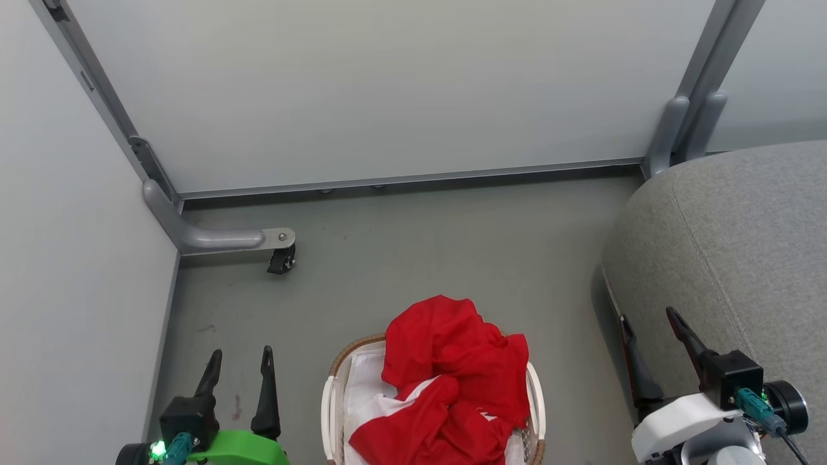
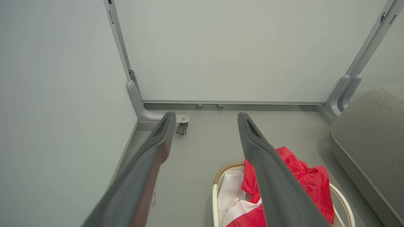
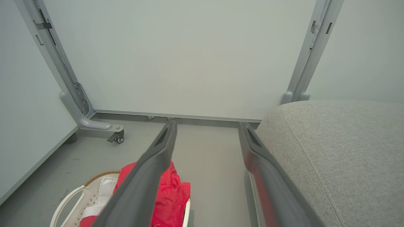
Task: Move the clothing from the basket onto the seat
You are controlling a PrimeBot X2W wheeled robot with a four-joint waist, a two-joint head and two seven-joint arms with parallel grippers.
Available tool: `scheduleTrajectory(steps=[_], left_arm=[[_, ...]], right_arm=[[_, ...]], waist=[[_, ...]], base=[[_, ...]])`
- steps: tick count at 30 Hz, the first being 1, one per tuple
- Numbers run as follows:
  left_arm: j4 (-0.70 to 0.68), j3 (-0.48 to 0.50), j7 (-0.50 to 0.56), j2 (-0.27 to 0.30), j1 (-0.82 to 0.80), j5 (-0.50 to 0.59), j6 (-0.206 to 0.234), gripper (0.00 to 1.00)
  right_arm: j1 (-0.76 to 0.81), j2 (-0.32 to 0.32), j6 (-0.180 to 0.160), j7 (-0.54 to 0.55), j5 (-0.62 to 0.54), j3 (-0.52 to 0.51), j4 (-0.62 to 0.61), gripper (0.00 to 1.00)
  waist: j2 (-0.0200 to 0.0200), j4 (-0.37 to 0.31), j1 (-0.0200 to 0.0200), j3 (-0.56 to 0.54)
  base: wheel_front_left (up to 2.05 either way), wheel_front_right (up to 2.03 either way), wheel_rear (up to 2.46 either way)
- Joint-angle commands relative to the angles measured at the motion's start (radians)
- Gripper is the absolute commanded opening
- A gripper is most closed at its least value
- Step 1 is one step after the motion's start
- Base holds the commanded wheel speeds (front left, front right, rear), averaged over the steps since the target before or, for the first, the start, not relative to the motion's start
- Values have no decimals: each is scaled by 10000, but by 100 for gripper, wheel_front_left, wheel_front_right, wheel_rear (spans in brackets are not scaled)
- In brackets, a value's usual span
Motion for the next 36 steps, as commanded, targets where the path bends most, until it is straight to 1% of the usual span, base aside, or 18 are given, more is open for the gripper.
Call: scheduleTrajectory(steps=[1,13,17,20,24,28,36], left_arm=[[35,-6,-42,62,135,-40,-39,100],[58,-137,-42,62,71,21,-62,100],[49,-208,-42,63,-93,-109,-49,100],[76,-278,-42,63,-303,59,-68,100],[170,-394,-42,61,-553,237,-106,100],[425,-642,-40,60,-996,422,-178,100],[1566,-1326,-28,60,-2369,704,-297,100]], right_arm=[[114,-56,0,-49,-15,4,15,100],[85,-56,0,-49,-13,39,-89,100],[-20,-56,0,-49,4,90,-178,100],[-184,-56,0,-49,0,105,-269,100],[-444,-56,0,-49,-45,73,-346,100],[-849,-53,0,-49,-54,25,-459,100],[-1879,-44,0,-48,86,248,-739,100]], waist=[[-1,-2,0,1],[-1,-56,0,91],[-1,-191,0,287],[-1,-333,0,570],[-1,-606,0,1113],[-1,-918,0,1900],[-1,-1614,0,3711]], base=[[0,0,0],[0,0,0],[0,0,0],[0,0,0],[0,0,0],[0,0,0],[0,0,0]])
